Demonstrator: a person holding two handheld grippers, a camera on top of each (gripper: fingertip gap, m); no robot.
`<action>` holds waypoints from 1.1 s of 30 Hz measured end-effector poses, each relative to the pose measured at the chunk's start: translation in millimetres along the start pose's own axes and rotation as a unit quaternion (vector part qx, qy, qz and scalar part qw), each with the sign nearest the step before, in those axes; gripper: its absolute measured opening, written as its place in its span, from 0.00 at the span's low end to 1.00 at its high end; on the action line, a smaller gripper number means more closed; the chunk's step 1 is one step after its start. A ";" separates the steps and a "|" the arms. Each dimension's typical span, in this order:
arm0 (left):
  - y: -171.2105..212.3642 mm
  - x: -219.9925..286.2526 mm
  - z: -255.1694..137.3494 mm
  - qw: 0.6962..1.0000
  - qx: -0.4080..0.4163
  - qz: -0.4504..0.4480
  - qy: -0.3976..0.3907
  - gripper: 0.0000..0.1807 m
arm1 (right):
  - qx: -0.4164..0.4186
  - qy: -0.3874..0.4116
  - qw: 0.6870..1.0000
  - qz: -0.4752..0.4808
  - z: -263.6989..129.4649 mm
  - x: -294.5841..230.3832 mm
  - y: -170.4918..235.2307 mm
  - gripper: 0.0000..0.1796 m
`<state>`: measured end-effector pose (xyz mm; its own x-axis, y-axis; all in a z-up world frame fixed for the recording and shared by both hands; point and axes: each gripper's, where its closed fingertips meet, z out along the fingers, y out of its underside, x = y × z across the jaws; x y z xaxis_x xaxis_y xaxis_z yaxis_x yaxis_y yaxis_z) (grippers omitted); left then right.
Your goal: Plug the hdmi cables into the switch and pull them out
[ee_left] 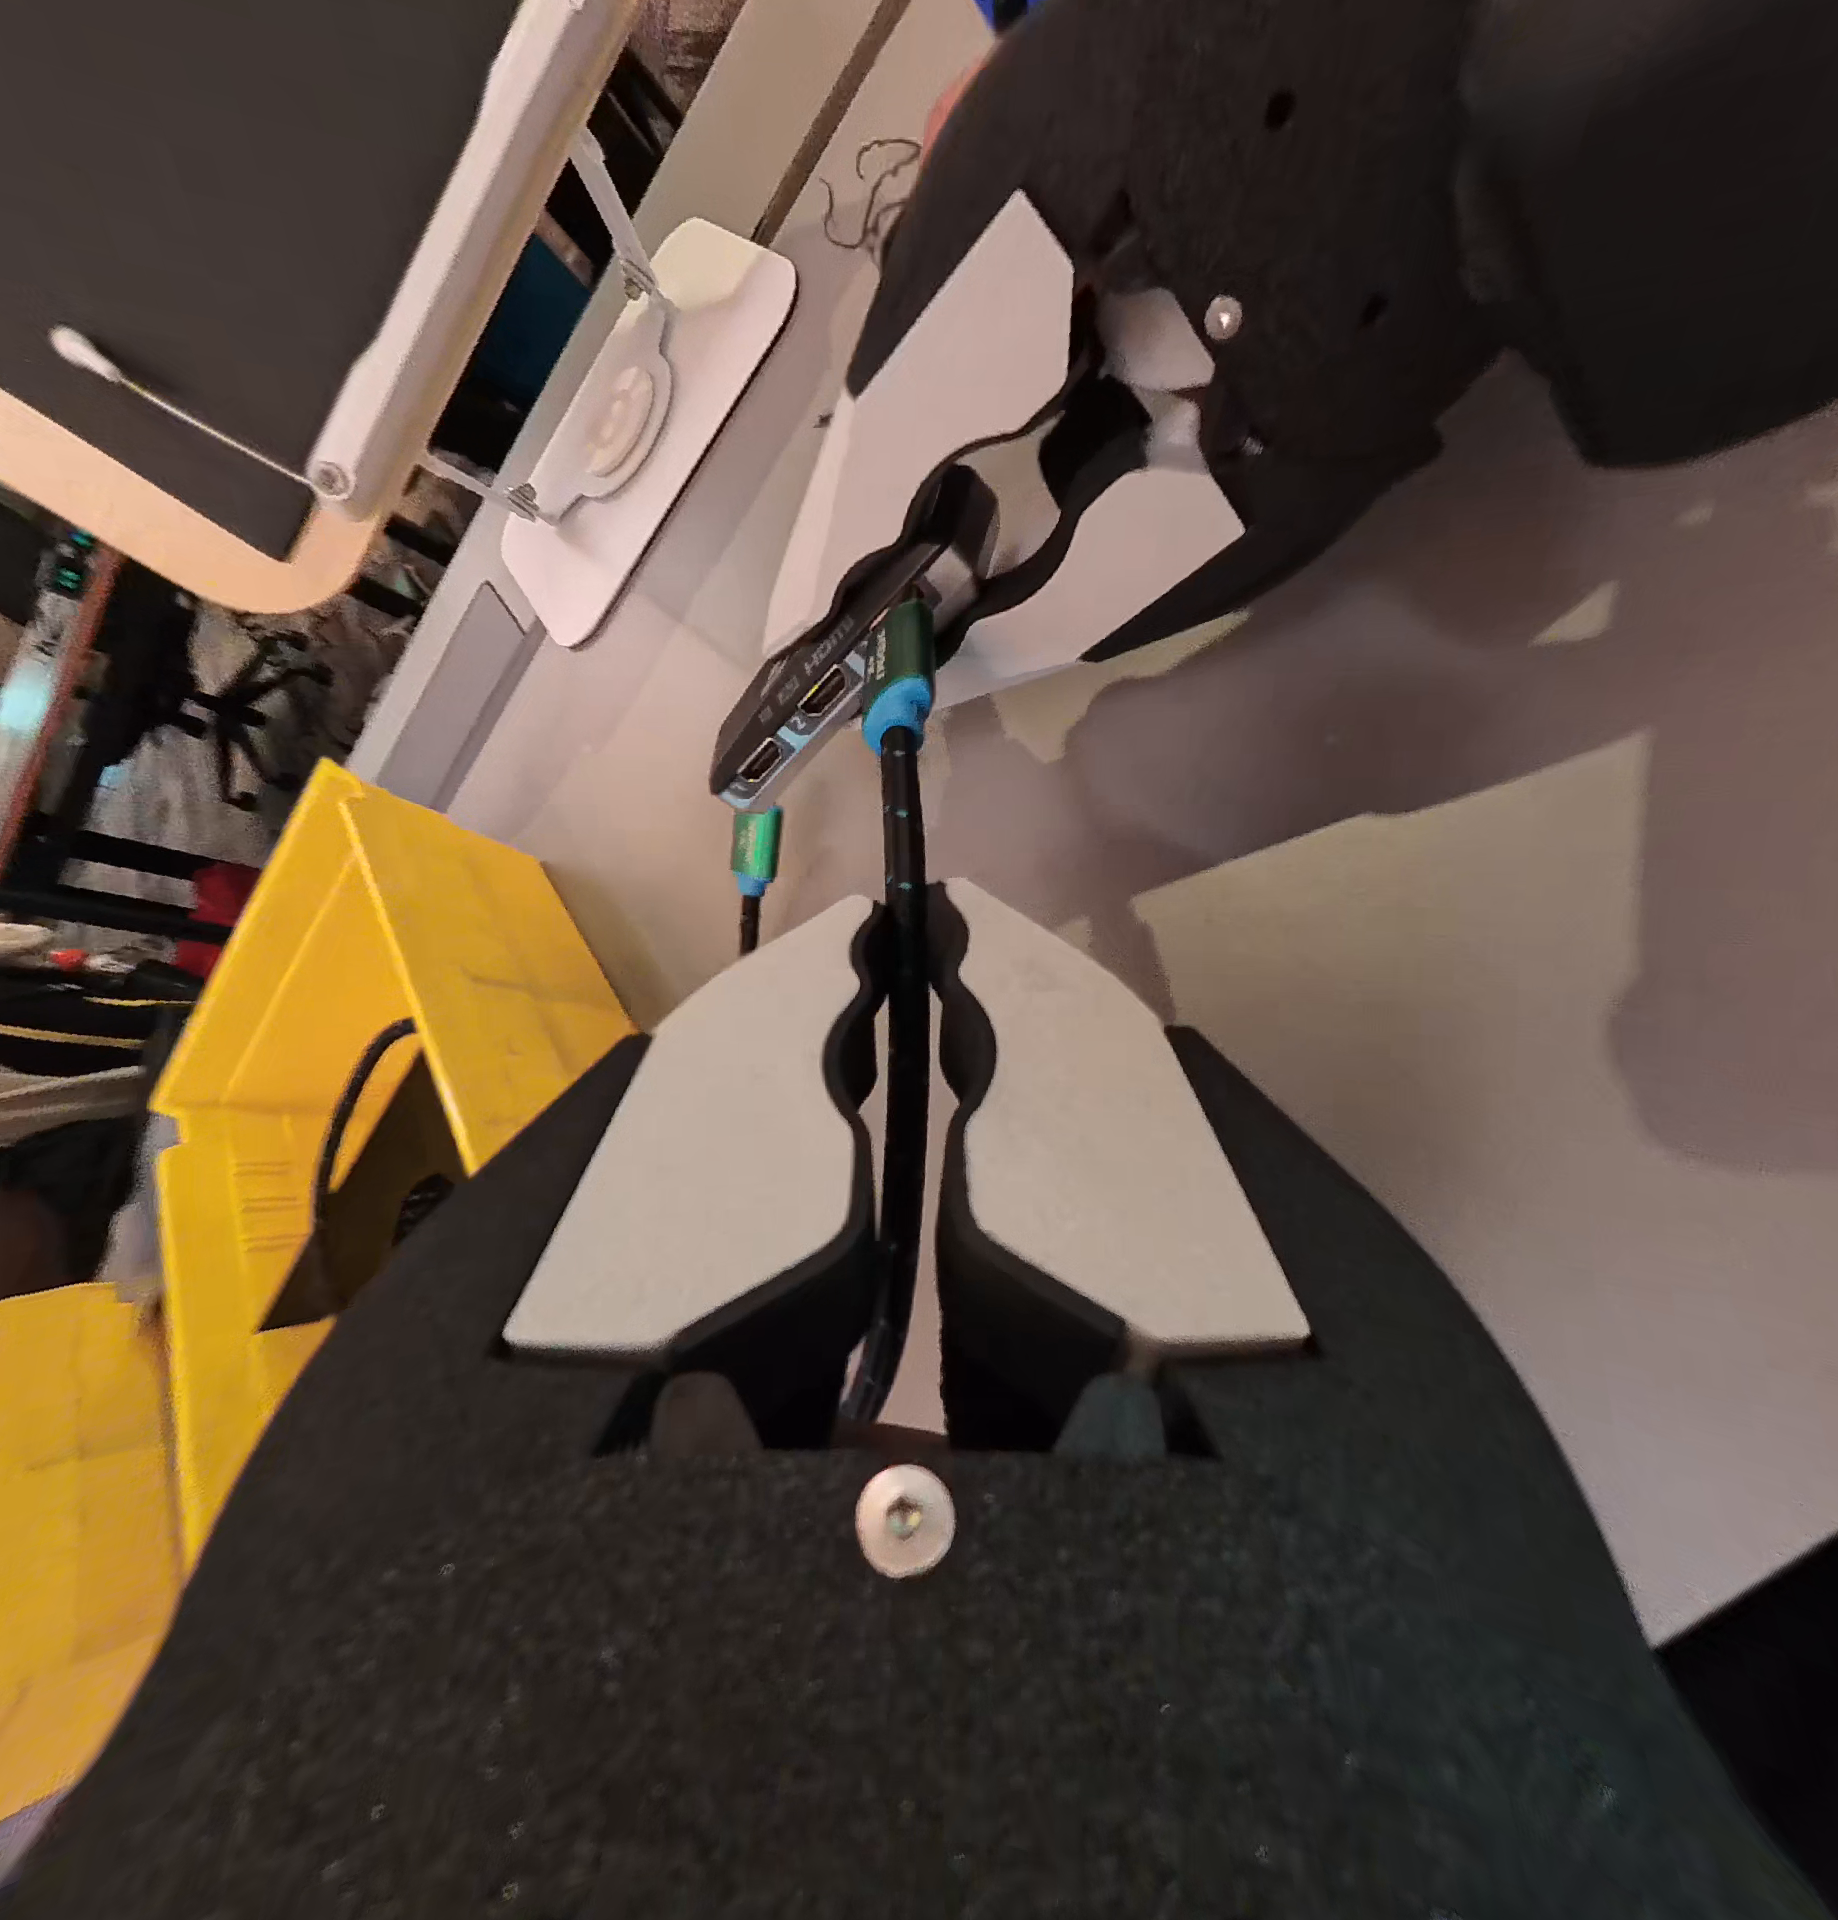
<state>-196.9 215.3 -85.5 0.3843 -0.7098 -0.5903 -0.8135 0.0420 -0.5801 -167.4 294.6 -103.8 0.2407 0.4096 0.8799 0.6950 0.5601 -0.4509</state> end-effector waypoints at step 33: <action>15.0 4.8 14.1 1.000 -0.010 0.019 0.004 0.03 | -0.022 -0.009 0.999 -0.032 -0.2 -9.8 7.1 0.11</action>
<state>-201.1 222.4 -105.0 0.3499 -0.7134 -0.6071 -0.8361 0.0545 -0.5458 -164.6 294.4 -115.6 0.1827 0.3861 0.9042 0.7384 0.5533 -0.3855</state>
